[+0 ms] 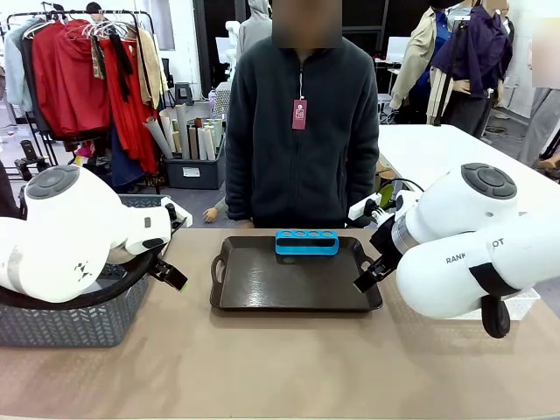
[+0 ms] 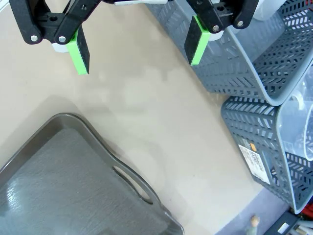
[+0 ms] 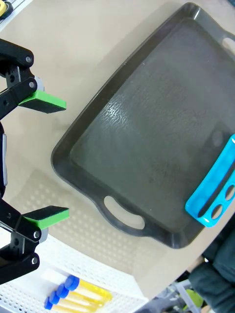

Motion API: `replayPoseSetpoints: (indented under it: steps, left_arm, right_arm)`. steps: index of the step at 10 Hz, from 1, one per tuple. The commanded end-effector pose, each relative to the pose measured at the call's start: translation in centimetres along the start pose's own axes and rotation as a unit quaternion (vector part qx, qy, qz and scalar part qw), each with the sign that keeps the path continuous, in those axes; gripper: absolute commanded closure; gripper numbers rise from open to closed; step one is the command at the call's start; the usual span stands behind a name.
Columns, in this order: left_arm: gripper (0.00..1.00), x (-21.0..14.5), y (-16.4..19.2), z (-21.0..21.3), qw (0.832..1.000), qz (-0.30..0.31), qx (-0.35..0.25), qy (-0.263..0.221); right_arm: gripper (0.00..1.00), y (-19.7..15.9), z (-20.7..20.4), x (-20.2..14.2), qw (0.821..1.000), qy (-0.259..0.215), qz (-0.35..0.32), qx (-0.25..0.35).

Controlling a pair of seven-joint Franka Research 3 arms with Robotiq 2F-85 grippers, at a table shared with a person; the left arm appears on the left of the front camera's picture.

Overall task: Prepare the laboratory tools.
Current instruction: Pick up one Large Measuring Cup and place it on the Handle tray.

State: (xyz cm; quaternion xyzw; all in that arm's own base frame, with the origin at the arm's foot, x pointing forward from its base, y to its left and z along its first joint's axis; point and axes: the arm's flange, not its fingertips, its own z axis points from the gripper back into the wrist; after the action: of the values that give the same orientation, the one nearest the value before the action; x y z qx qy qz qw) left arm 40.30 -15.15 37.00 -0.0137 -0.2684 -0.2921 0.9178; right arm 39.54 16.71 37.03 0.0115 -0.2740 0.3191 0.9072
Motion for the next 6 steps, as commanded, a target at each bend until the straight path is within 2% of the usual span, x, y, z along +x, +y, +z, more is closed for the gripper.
replayPoseSetpoints:
  steps: [1,5,6]
  left_arm:
    - [0.0,0.0,0.0,0.01,1.0,0.0,0.0,0.0]
    - [0.0,0.0,0.0,0.0,1.0,0.0,0.0,0.0]
    - [0.0,-0.05,-0.05,0.47,1.0,-0.011,-0.008,0.017]
  right_arm:
    - [0.0,-0.01,0.02,0.01,1.0,0.0,0.0,0.0]
    - [0.0,0.0,0.0,0.0,1.0,0.0,0.0,0.0]
    - [0.0,0.03,0.24,-0.26,1.0,0.013,0.011,-0.014]
